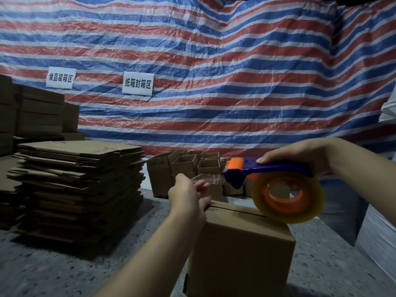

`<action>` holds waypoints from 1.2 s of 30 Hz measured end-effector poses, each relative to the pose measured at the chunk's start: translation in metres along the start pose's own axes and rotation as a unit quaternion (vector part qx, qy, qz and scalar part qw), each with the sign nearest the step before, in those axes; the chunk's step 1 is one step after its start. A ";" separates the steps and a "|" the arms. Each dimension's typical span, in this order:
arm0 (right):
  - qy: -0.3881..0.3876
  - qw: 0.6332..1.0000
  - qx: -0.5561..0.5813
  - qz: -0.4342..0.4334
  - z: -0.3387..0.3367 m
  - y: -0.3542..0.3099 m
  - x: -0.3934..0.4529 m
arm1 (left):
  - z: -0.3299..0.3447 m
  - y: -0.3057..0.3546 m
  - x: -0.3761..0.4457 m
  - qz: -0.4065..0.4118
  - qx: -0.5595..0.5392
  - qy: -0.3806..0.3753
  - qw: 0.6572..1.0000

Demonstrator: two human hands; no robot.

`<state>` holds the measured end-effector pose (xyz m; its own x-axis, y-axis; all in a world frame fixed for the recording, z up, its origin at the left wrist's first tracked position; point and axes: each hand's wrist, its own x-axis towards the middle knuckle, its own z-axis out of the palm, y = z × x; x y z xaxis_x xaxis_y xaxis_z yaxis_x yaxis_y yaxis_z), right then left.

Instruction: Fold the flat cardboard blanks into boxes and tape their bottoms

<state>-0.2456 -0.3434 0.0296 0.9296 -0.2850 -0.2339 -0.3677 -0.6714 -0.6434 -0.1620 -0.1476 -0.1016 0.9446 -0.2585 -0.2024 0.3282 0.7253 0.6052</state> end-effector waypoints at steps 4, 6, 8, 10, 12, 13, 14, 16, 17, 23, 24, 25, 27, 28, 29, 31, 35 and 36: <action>0.008 0.999 -0.028 0.014 -0.001 -0.006 0.003 | -0.002 0.003 0.000 0.022 0.006 -0.011 1.000; 0.002 0.999 -0.045 0.021 -0.001 -0.010 0.005 | -0.003 0.003 0.000 0.019 0.007 -0.005 1.000; -0.013 0.997 -0.065 0.040 -0.001 -0.015 0.007 | -0.003 0.004 0.000 0.014 0.012 -0.003 1.000; -0.028 0.995 -0.081 0.057 0.000 -0.020 0.009 | -0.005 0.006 0.000 0.011 0.014 -0.004 1.000; -0.044 0.992 -0.098 0.065 0.003 -0.025 0.012 | -0.011 0.007 0.001 0.019 0.040 -0.003 0.999; -0.048 0.991 -0.105 0.067 0.005 -0.026 0.013 | -0.016 0.007 0.001 0.035 0.074 0.006 0.997; -0.051 0.990 -0.112 0.068 0.006 -0.027 0.015 | -0.022 0.007 0.001 0.060 0.124 0.019 0.990; -0.054 0.988 -0.125 0.066 0.009 -0.029 0.018 | -0.037 0.004 0.003 0.115 0.226 0.036 0.967; -0.053 0.988 -0.130 0.065 0.010 -0.029 0.019 | -0.043 0.002 0.004 0.132 0.255 0.034 0.957; -0.052 0.987 -0.142 0.060 0.015 -0.032 0.019 | -0.058 -0.012 0.005 0.132 0.307 0.026 0.942; -0.052 0.986 -0.144 0.061 0.015 -0.033 0.020 | -0.060 -0.014 0.007 0.131 0.311 0.026 0.941; -0.050 0.986 -0.147 0.062 0.016 -0.033 0.020 | -0.061 -0.016 0.008 0.131 0.314 0.027 0.940; -0.048 0.985 -0.155 0.064 0.017 -0.034 0.021 | -0.065 -0.019 0.012 0.128 0.318 0.030 0.939; -0.047 0.984 -0.158 0.064 0.017 -0.035 0.021 | -0.067 -0.021 0.014 0.124 0.322 0.031 0.938; -0.046 0.984 -0.160 0.064 0.018 -0.035 0.021 | -0.068 -0.023 0.015 0.119 0.326 0.031 0.937; -0.047 0.983 -0.164 0.064 0.018 -0.036 0.022 | -0.072 -0.026 0.018 0.097 0.330 0.027 0.938; -0.048 0.982 -0.169 0.066 0.019 -0.036 0.022 | -0.077 -0.032 0.028 0.039 0.333 0.003 0.942; -0.048 0.983 -0.167 0.066 0.020 -0.036 0.022 | -0.077 -0.033 0.031 0.028 0.331 -0.006 0.943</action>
<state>-0.2111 -0.3121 0.0332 0.8656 -0.3291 -0.3774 -0.4580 -0.8250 -0.3310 -0.1431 -0.1298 -0.1871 0.9585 -0.2424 -0.1500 0.1966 0.1810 0.9636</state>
